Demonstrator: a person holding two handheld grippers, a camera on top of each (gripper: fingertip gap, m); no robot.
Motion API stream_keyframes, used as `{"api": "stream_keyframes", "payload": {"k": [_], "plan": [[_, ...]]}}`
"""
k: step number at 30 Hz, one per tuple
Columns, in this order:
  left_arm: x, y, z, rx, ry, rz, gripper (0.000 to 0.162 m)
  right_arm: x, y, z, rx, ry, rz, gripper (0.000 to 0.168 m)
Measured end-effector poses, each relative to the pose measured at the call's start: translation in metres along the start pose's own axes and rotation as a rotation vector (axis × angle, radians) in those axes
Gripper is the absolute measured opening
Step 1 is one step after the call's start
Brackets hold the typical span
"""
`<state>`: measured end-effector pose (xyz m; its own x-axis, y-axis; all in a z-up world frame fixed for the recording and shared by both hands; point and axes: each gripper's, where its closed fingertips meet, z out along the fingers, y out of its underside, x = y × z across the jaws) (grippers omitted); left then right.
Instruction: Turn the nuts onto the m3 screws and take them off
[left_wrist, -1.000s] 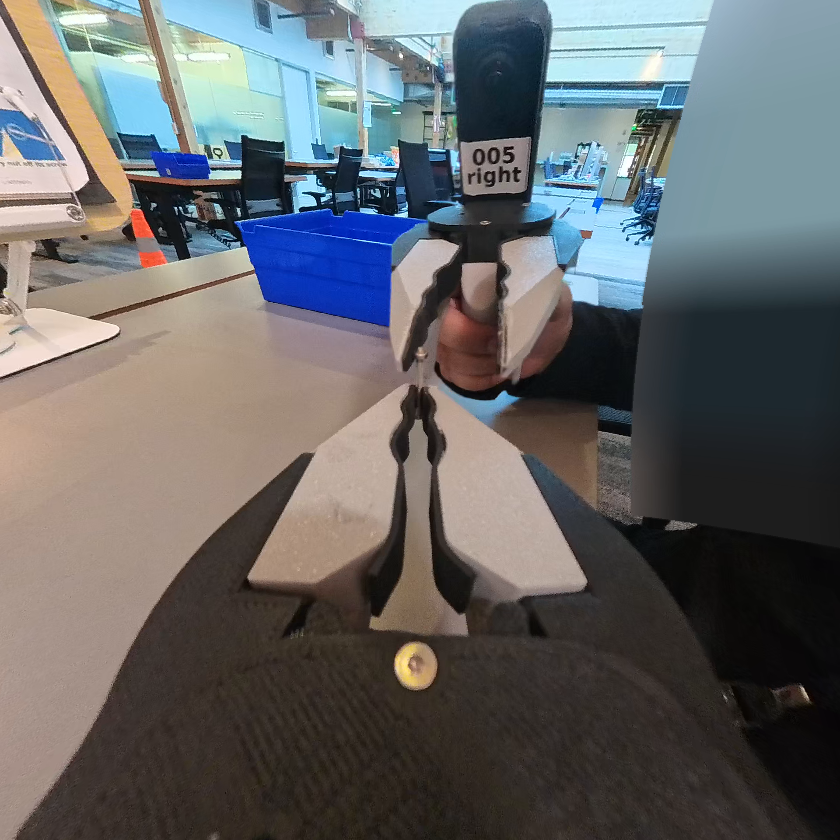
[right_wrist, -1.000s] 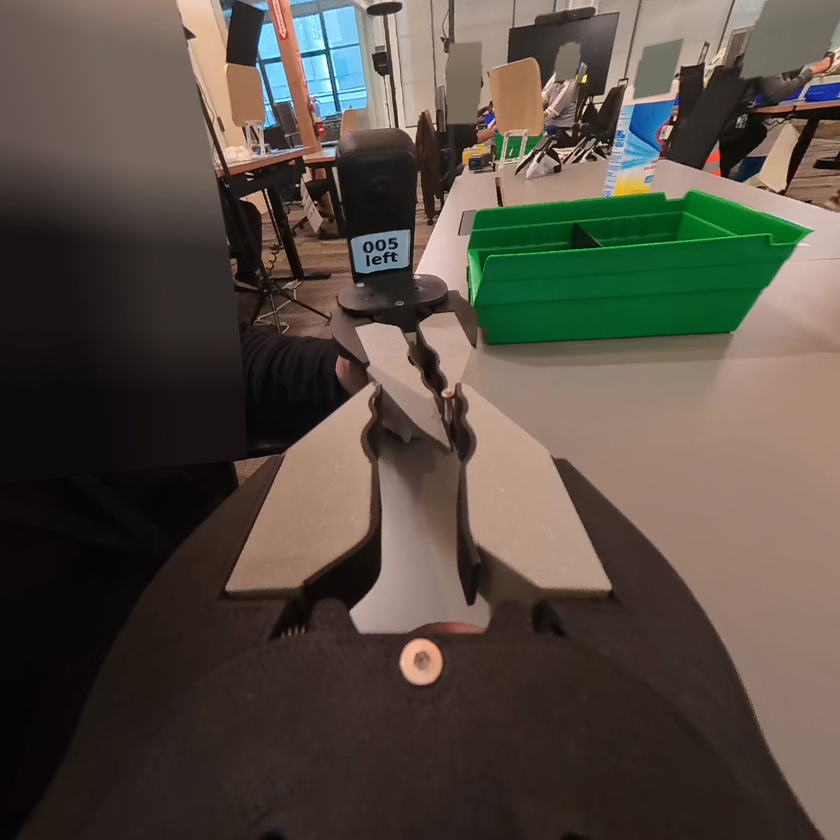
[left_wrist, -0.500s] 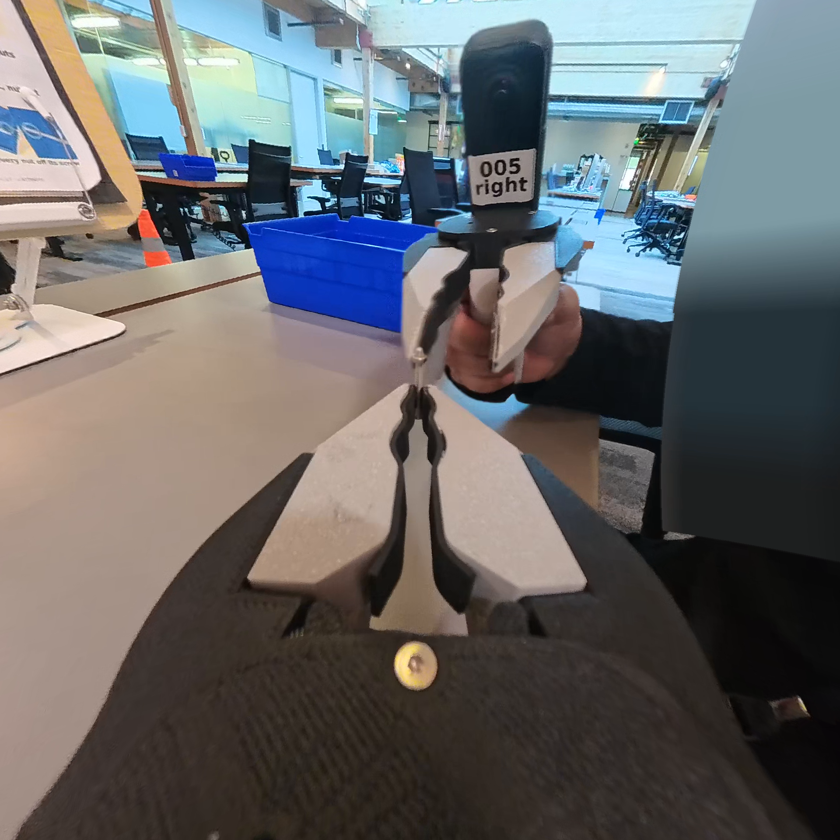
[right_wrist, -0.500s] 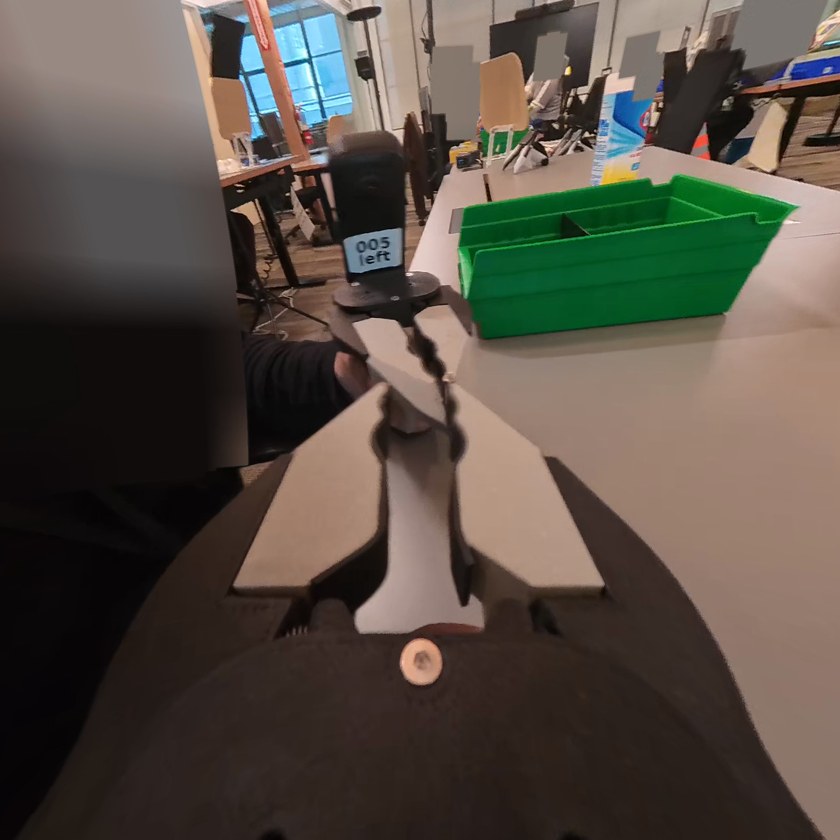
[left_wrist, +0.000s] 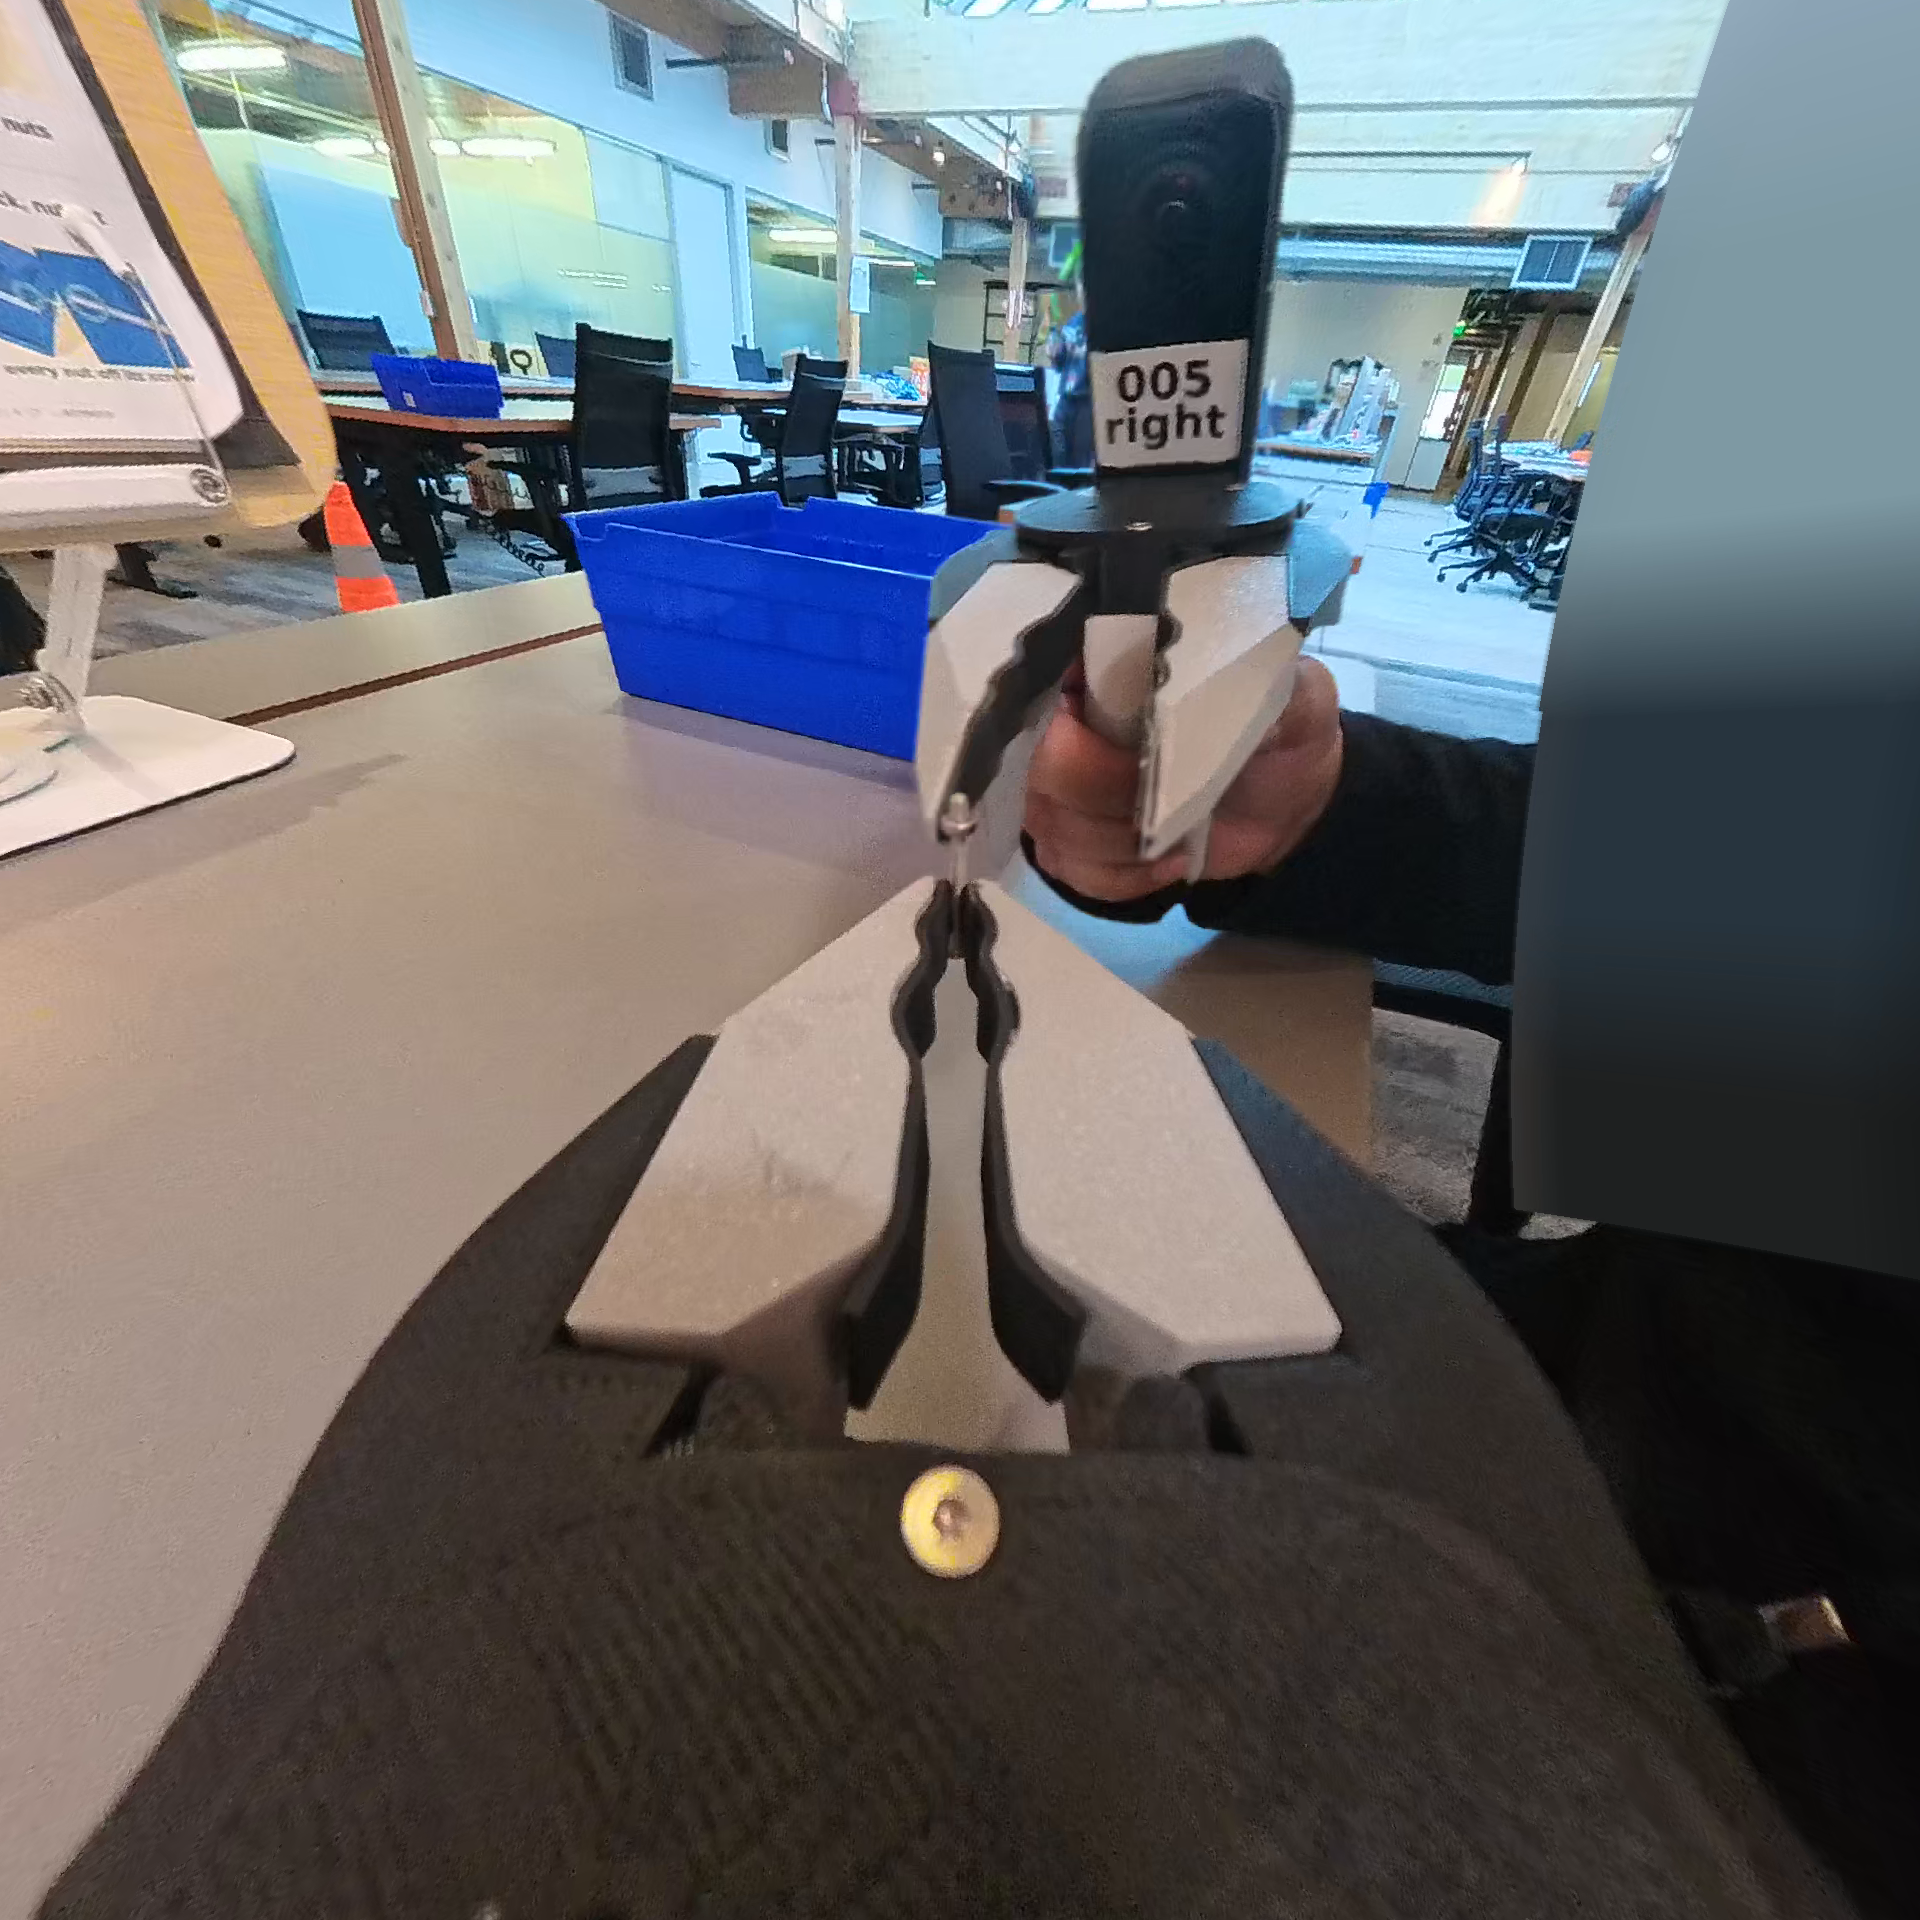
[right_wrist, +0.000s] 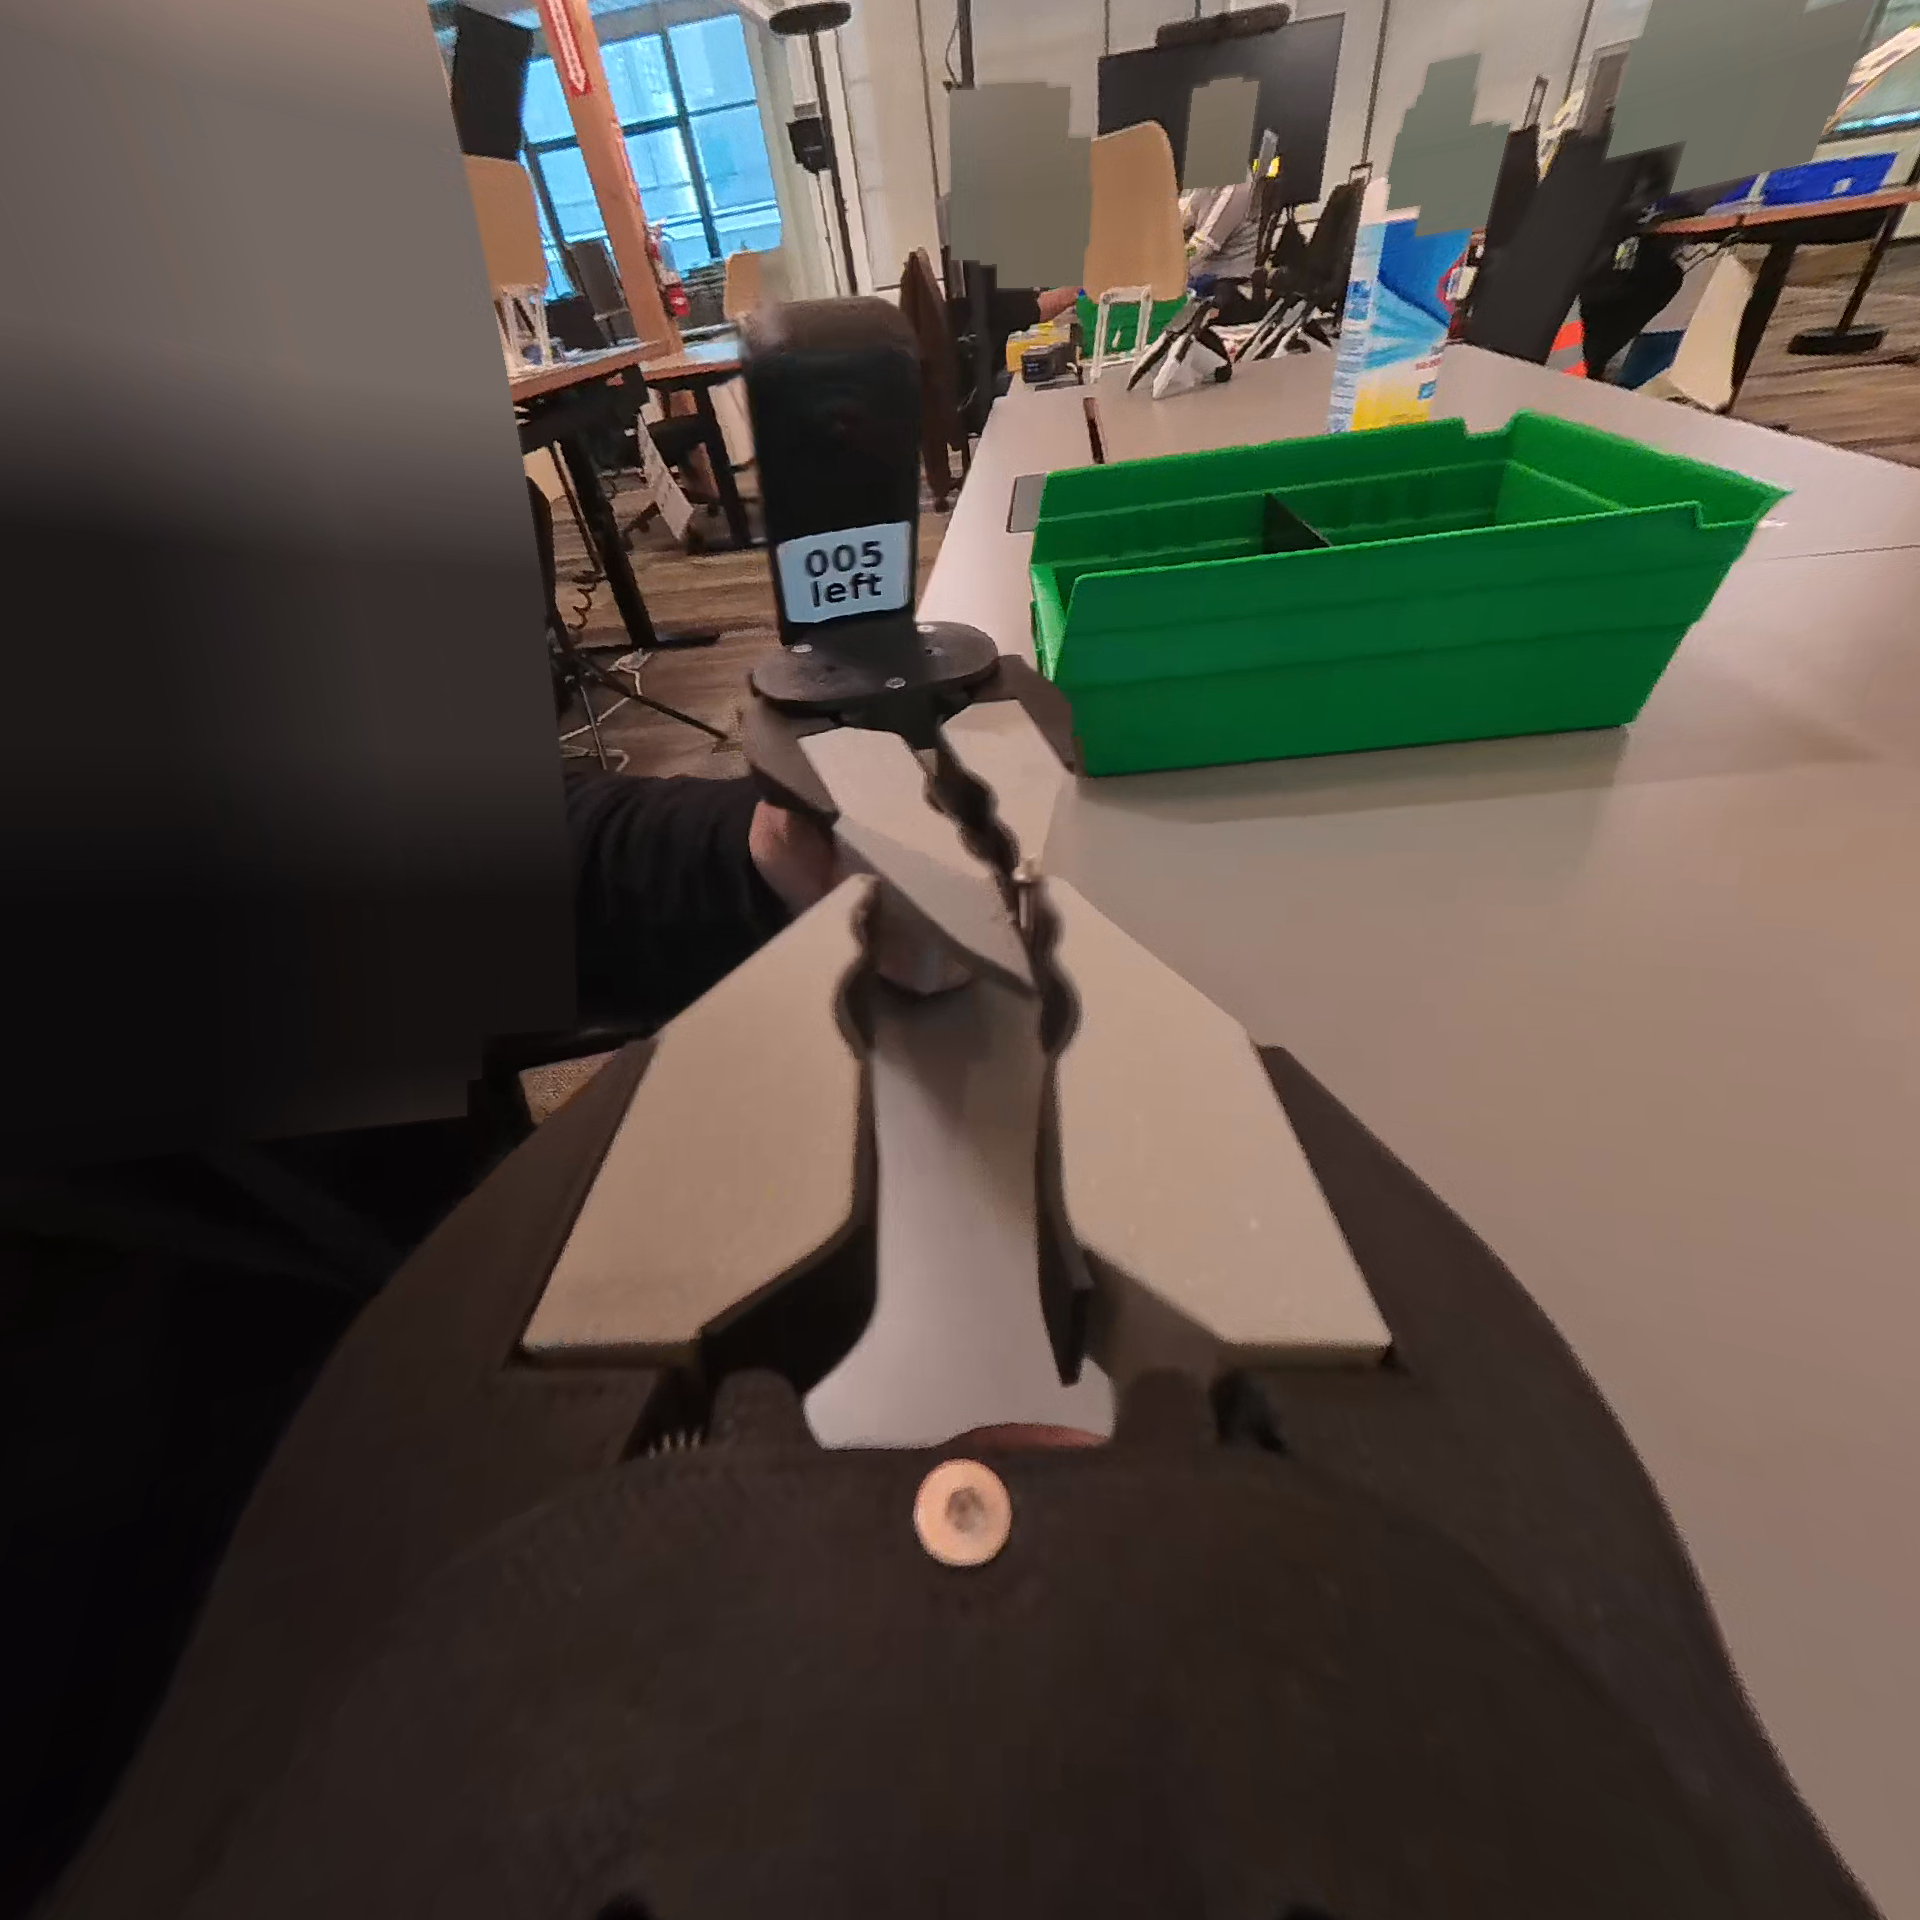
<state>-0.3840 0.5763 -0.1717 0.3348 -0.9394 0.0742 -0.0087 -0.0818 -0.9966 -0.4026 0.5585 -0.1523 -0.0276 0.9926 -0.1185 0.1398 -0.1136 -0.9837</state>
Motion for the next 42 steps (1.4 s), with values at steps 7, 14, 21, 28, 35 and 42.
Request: {"api": "stream_keyframes", "payload": {"k": [7,14,21,28,35,42], "plan": [[-0.001,0.0,0.0,-0.002,0.013,-0.021,0.0,0.013,-0.006,-0.008,0.053,0.047,0.049,0.031],[-0.002,0.002,0.001,-0.012,-0.017,0.005,0.0,0.006,0.002,0.006,-0.011,0.016,0.032,0.023],[-0.006,-0.001,-0.001,0.007,-0.006,-0.049,0.0,0.017,-0.011,-0.02,0.096,0.076,0.092,0.021],[-0.005,0.002,0.001,-0.018,-0.029,-0.011,0.0,0.021,0.003,0.013,-0.029,0.103,0.039,0.002],[-0.01,0.005,0.004,-0.038,-0.073,-0.011,0.037,0.033,-0.004,-0.003,0.043,0.176,0.086,0.002],[-0.009,0.001,0.0,-0.003,-0.067,-0.011,0.032,0.063,-0.042,-0.097,0.206,0.463,0.074,0.002]]}}
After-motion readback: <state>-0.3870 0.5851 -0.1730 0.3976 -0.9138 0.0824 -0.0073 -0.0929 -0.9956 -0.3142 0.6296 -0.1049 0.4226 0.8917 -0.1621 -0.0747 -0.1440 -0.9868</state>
